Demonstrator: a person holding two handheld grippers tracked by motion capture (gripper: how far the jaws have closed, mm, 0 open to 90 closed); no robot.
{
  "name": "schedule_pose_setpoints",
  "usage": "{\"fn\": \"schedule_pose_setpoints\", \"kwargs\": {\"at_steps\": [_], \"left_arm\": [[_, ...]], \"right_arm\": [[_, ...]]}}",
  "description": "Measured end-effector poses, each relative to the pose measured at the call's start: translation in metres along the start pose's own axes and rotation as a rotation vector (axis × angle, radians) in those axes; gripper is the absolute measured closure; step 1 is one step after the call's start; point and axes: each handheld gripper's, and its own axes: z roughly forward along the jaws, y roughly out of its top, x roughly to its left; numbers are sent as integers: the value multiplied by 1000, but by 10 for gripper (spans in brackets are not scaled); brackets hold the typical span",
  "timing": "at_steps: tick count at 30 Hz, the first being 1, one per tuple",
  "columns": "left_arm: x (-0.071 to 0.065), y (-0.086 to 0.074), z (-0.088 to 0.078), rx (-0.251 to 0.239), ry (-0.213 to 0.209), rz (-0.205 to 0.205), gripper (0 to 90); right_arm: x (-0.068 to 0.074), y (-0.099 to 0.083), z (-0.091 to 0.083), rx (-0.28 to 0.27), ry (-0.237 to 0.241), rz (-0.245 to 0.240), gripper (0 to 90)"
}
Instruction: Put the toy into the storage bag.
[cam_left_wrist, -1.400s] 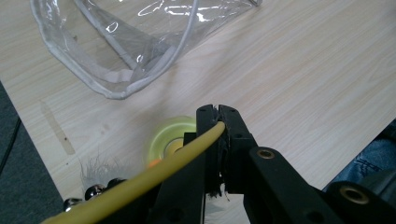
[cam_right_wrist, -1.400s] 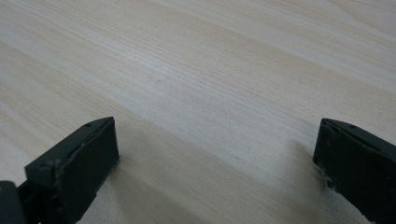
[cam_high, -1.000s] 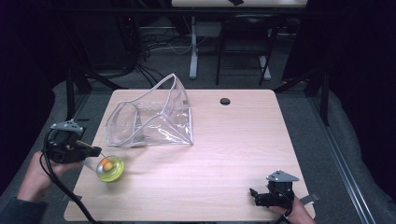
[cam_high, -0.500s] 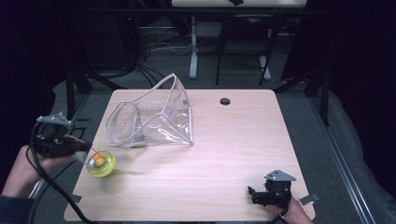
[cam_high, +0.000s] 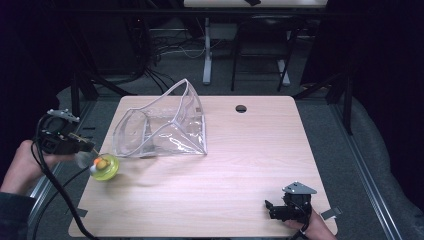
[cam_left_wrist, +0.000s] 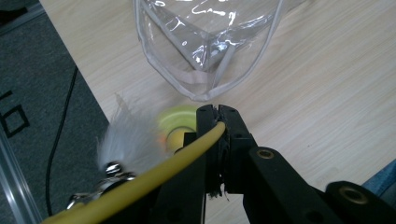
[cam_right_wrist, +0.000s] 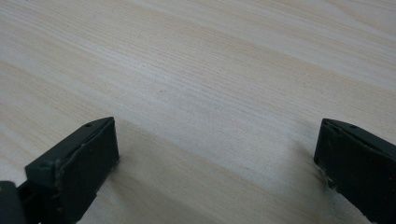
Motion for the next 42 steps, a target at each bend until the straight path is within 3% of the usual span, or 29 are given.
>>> {"fn": "schedule_pose_setpoints", "kwargs": {"at_steps": [19,42], "left_arm": [[-1,34,-43,-25,71,41,883],[-1,68,-70,-62,106,66,882]], "right_arm": [[0,0,0,3,-1,-3,0],[0,0,0,-2,-4,-4,0]]}}
